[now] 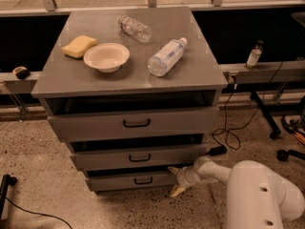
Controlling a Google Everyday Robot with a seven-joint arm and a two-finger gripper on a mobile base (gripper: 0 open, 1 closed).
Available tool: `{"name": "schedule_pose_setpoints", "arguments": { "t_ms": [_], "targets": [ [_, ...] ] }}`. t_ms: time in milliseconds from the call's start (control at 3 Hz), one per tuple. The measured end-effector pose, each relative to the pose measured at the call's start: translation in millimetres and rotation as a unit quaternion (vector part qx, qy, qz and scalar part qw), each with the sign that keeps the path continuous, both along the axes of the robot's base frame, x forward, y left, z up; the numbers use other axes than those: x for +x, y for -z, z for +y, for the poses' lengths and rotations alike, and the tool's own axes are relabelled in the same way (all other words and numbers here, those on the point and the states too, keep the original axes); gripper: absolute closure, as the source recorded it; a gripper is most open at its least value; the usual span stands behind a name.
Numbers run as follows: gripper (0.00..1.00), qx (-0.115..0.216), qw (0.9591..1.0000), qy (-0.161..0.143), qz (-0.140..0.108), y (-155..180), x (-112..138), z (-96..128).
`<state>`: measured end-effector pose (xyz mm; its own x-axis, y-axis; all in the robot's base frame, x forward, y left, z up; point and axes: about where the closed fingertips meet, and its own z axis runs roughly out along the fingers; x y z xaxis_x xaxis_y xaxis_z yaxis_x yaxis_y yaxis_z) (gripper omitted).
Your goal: Open bottom drawer
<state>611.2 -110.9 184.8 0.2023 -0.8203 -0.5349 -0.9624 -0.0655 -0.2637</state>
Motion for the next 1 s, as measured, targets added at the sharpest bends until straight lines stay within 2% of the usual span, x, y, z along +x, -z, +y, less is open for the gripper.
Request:
{"name": "schedule_pose_setpoints", "arguments": {
  "t_ms": [333, 667, 1000],
  "targets": [
    [0.54, -0.023, 0.9994, -0.015, 0.023, 15, -9, 10],
    [0.64, -0.023, 0.9994, -0.015, 0.023, 8, -8, 10],
    [0.67, -0.023, 0.9994, -0.015, 0.023, -4, -6, 11]
  ]
}}
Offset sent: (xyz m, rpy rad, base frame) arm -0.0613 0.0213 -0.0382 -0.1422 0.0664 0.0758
